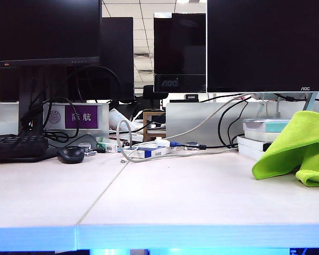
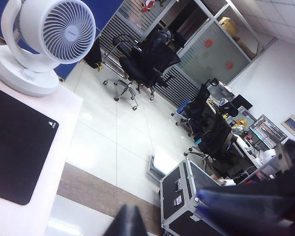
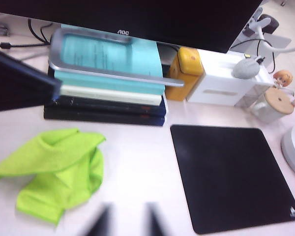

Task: Wipe the table from left to right using the rag.

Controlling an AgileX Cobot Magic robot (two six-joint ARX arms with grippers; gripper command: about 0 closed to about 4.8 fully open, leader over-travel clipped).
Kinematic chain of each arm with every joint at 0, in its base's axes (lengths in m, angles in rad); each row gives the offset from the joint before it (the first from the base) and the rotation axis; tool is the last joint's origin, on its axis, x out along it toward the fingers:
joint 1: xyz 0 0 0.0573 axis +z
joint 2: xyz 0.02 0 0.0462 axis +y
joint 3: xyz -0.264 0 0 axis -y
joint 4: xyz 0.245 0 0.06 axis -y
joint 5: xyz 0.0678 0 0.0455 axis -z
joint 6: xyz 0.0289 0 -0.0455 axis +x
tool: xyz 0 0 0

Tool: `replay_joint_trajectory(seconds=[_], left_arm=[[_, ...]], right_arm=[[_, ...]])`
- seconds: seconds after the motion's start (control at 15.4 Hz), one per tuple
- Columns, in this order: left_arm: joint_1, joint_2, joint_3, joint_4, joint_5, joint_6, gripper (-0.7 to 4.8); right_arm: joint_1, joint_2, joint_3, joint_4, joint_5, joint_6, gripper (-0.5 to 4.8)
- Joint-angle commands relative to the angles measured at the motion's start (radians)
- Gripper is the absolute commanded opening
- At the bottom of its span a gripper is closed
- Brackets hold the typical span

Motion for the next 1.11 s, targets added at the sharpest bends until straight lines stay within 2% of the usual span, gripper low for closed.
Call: replay_joint_trajectory(seconds=[0.07, 0.13, 0.33, 0.39, 0.46, 0.59, 0.65, 0.72, 0.85, 0.98, 1.11], left_arm=[[0.037, -0.052, 0.007, 0.010, -0.002, 0.031, 0.41], [0.055, -0.074, 0.007, 0.005, -0.002, 0.037, 0.19], [0.096, -0.135, 0.008, -0.011, -0.028, 0.047, 0.19], [0.121, -0.188, 0.008, -0.052, -0.037, 0.088, 0.16], [0.134, -0.213, 0.008, -0.089, -0.048, 0.126, 0.16], [0.169, -0.335, 0.009, -0.310, -0.119, 0.303, 0.16], [0.169, -0.372, 0.009, -0.386, -0.150, 0.364, 0.16], [0.171, -0.426, 0.009, -0.489, -0.221, 0.448, 0.16], [0.170, -0.565, 0.009, -0.673, -0.342, 0.572, 0.17], [0.169, -0.660, 0.009, -0.758, -0.338, 0.575, 0.17], [0.169, -0.761, 0.009, -0.861, -0.357, 0.631, 0.17]], right_arm=[[0.001, -0.037, 0.003, 0.174, -0.076, -0.075, -0.05], [0.001, -0.051, 0.003, 0.233, -0.154, -0.074, -0.05], [0.001, -0.081, 0.003, 0.360, -0.351, -0.074, -0.05], [0.001, -0.089, 0.003, 0.392, -0.452, -0.074, -0.05], [0.001, -0.089, 0.002, 0.395, -0.481, -0.074, -0.05], [0.002, -0.091, -0.029, 0.385, -0.582, -0.070, -0.05], [0.002, -0.099, -0.050, 0.386, -0.603, -0.069, -0.05], [0.002, -0.122, -0.111, 0.395, -0.620, -0.066, -0.05], [0.002, -0.245, -0.328, 0.444, -0.620, 0.012, -0.05], [0.002, -0.390, -0.523, 0.551, -0.592, 0.018, -0.05], [0.002, -0.557, -0.740, 0.670, -0.571, 0.016, -0.05]])
